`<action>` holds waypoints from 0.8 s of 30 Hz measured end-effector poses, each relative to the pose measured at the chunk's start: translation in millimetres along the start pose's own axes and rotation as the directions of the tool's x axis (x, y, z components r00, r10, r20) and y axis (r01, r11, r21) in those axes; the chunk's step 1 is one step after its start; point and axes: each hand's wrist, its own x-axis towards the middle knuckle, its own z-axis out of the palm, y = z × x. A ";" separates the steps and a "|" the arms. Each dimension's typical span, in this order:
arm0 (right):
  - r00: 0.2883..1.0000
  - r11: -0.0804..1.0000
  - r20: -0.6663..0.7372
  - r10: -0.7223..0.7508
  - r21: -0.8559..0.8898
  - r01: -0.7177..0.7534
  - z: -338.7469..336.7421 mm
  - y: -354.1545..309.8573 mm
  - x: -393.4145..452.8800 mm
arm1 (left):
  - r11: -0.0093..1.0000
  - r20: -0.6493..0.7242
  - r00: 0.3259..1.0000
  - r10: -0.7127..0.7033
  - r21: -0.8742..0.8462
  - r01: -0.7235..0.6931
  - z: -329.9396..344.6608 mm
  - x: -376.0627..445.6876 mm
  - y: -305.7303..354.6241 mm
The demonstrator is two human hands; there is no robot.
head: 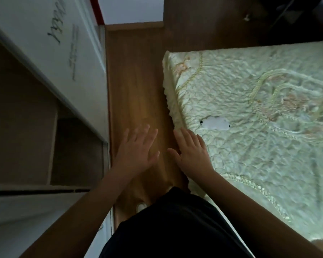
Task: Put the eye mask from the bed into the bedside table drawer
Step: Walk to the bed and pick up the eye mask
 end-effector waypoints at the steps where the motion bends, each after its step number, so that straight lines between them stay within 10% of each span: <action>1: 1.000 1.000 0.005 0.027 -0.003 -0.027 -1.7 8.4 7.6 | 1.000 0.007 1.000 0.026 -0.005 -0.026 -1.2 16.4 -0.3; 24: 0.862 0.860 -0.026 0.507 0.089 -0.503 -38.3 182.8 182.4 | 0.772 0.117 0.777 0.618 0.097 -0.629 -56.4 394.4 67.1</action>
